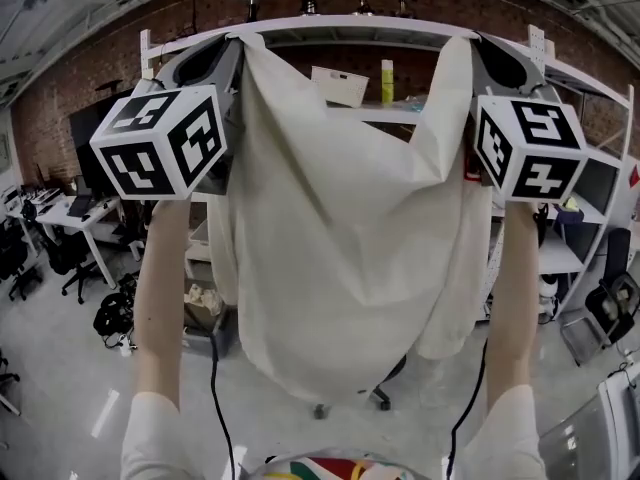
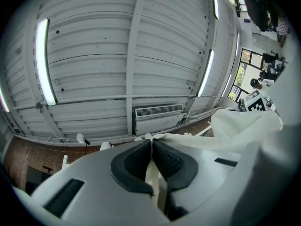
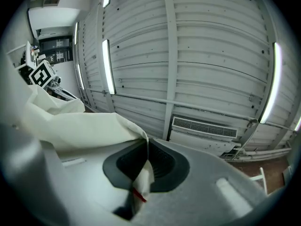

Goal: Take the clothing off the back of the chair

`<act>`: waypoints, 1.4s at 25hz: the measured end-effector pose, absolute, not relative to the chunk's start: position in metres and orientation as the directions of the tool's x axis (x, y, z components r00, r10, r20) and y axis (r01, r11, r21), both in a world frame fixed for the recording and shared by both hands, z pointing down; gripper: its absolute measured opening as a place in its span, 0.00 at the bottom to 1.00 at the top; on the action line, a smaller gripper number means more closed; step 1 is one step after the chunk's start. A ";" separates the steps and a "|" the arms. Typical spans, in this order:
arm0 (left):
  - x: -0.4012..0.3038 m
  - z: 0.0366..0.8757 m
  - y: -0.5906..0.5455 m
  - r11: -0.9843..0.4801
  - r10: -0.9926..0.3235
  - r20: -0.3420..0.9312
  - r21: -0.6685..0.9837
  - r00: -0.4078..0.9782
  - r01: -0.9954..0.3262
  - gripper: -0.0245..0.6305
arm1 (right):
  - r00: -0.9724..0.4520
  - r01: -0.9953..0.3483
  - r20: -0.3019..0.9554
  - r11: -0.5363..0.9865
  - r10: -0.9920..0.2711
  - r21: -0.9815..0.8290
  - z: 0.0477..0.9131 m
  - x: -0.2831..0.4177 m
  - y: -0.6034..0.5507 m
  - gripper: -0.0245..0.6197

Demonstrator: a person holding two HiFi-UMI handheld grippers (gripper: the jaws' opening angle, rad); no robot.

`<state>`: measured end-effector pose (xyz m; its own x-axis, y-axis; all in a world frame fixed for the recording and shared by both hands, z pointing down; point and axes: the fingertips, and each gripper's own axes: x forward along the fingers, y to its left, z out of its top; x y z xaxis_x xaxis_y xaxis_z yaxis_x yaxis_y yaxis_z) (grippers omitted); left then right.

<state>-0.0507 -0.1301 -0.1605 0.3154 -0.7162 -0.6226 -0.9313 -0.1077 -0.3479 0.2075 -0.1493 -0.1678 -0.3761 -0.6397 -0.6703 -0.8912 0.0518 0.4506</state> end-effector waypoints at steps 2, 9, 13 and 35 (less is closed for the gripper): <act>-0.046 -0.153 -0.126 -0.113 -0.714 -0.623 -0.348 0.320 -0.931 0.07 | -0.381 -0.891 -0.663 0.063 -0.644 0.450 -0.161 0.209 -0.146 0.05; -0.029 -0.075 -0.137 -0.168 -0.737 -0.593 -0.303 0.323 -0.938 0.07 | -0.405 -0.874 -0.575 0.117 -0.711 0.471 -0.088 0.196 -0.151 0.05; -0.021 -0.027 -0.153 -0.170 -0.768 -0.559 -0.293 0.313 -0.941 0.07 | -0.415 -0.865 -0.501 0.158 -0.760 0.477 -0.037 0.192 -0.166 0.05; -0.028 0.260 -0.252 -0.205 -0.949 -0.200 -0.192 0.242 -0.960 0.07 | -0.341 -0.886 -0.069 0.296 -0.938 0.357 0.264 0.205 -0.255 0.05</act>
<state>-0.0285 -0.2523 0.2601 0.2425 -0.9493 -0.2002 -0.9598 -0.2045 -0.1924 0.2050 -0.2553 0.2641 -0.3410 -0.9375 -0.0690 -0.8858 0.2958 0.3574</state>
